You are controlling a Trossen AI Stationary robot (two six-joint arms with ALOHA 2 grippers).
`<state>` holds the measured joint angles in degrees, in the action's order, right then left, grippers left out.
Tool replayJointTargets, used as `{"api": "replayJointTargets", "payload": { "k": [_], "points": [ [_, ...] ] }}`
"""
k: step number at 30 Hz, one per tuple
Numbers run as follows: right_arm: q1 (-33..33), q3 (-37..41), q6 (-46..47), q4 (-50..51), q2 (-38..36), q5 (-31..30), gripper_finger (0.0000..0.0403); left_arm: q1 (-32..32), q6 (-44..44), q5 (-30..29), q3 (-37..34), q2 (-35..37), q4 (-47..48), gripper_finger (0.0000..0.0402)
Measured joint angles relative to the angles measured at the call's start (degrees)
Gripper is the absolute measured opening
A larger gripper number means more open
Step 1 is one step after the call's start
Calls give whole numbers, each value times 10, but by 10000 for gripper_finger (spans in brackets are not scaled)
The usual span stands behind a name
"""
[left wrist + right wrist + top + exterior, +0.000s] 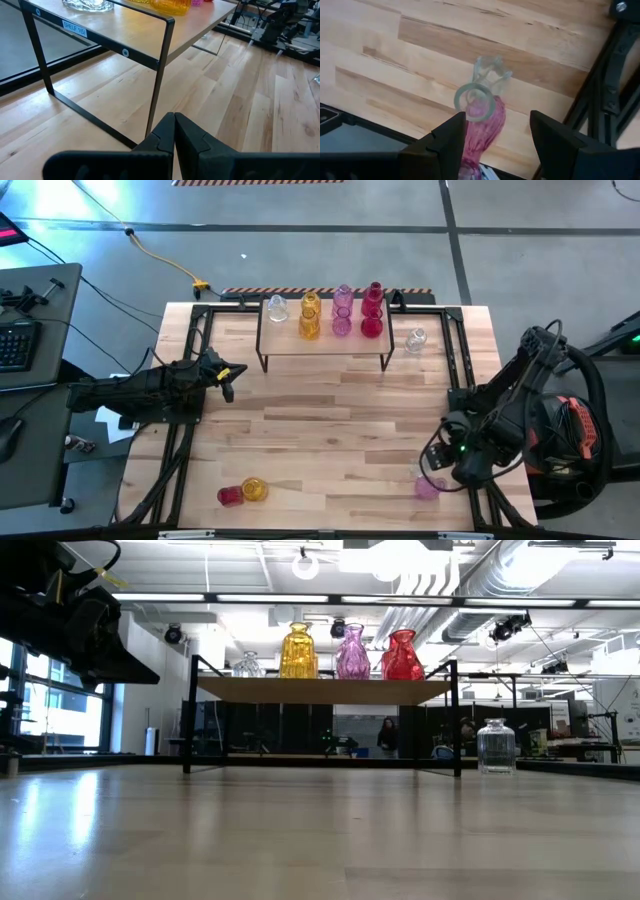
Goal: Sort vases onto shelf
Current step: Put the bottom transparent vase aligned with the other transparent vase on the shelf
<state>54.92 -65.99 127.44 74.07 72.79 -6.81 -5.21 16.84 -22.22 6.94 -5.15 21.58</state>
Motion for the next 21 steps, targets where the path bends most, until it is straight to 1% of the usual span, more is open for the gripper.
{"api": "replayJointTargets", "payload": {
  "k": [12, 21],
  "points": [
    [-3, 59, 0, -68, 0, 7, 201, 0, 0, 0, 0, 0, 0, 1],
    [-9, 70, 1, -73, 9, 14, 201, 0, 0, 0, 0, 0, 0, 1]
  ]
}}
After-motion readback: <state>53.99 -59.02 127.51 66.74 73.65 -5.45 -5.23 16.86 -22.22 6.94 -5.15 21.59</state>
